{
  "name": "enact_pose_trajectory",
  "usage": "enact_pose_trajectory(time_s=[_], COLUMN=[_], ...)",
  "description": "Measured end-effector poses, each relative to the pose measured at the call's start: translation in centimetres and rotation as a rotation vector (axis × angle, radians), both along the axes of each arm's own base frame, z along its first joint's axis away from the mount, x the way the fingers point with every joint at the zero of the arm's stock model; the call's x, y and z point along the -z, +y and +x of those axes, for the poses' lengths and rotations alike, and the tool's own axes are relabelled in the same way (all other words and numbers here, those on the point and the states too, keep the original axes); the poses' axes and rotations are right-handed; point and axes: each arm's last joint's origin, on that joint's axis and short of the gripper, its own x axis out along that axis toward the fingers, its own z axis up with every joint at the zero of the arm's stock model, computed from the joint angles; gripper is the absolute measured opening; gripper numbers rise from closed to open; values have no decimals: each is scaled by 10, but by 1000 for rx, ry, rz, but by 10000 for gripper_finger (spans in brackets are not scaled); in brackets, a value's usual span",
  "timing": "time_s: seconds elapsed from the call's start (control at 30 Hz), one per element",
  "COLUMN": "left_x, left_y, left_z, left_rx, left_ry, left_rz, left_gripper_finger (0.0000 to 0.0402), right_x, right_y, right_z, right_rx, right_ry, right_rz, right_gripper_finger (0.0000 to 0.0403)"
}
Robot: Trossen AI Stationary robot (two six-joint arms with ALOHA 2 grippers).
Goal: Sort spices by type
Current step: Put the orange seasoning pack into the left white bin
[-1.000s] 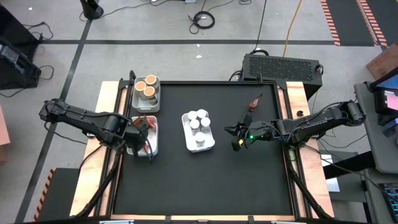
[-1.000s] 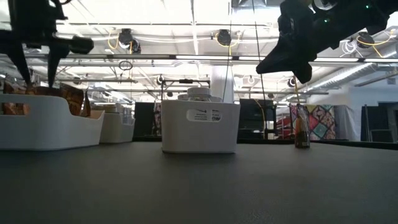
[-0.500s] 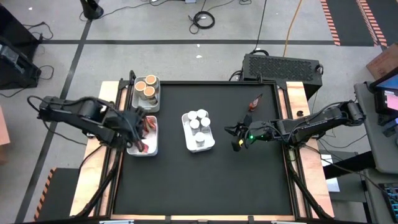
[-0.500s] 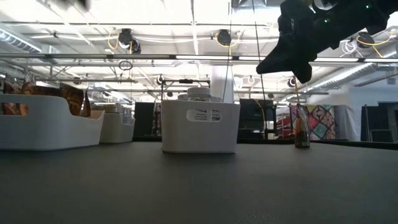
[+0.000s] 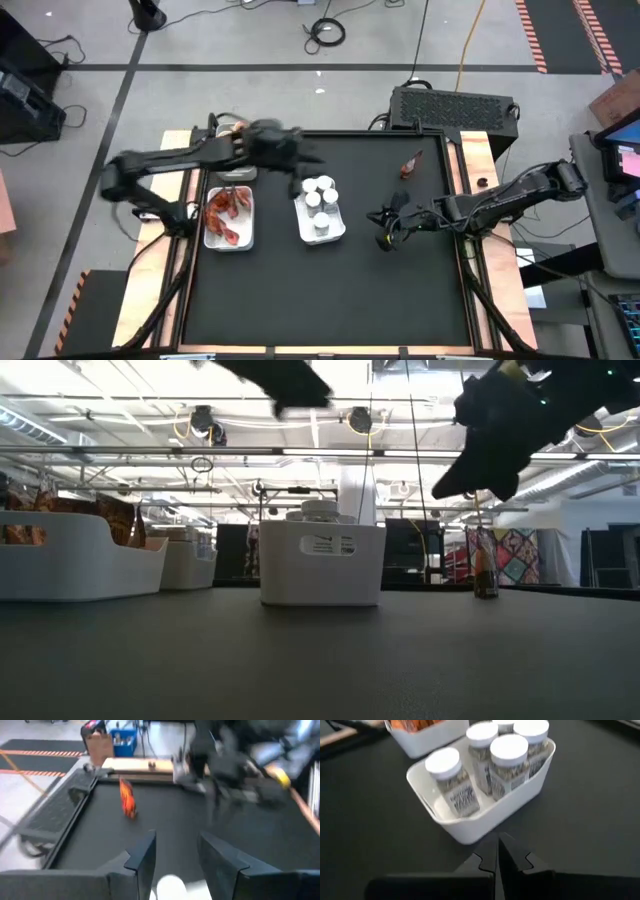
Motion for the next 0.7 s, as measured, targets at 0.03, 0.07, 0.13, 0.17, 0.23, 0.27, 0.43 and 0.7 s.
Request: enact_pose_trajectory(time_s=[0.03, 0.07, 0.13, 0.17, 0.23, 0.27, 0.43, 0.7], left_x=[7, 13, 25, 32, 47, 55, 80, 124], left_y=[12, 22, 41, 48, 59, 64, 74, 79], left_z=[14, 27, 54, 67, 91, 102, 150, 211], left_rx=[-4, -4, -13, -18, -26, -27, -37, -186], left_ry=[-26, -58, -111, -121, -106, -92, -94, -228], left_rz=[-30, -61, -118, -139, -159, -164, -156, -54], left_gripper_finger=[146, 146, 146, 146, 146, 146, 146, 146], right_x=[1, 2, 2, 2, 1, 0, -8, -20], right_y=[1, 1, 2, 3, 4, 5, 2, -14], right_z=[-1, -2, -5, -7, -13, -16, -40, -91], right_rx=[-4, -4, 6, 12, 10, 9, 87, 247], right_ry=[13, 24, 43, 49, 73, 86, 114, 147], right_rz=[-2, -3, -9, -10, -9, -5, 13, 31], right_gripper_finger=[0, 0, 0, 0, 0, 0, 0, 0])
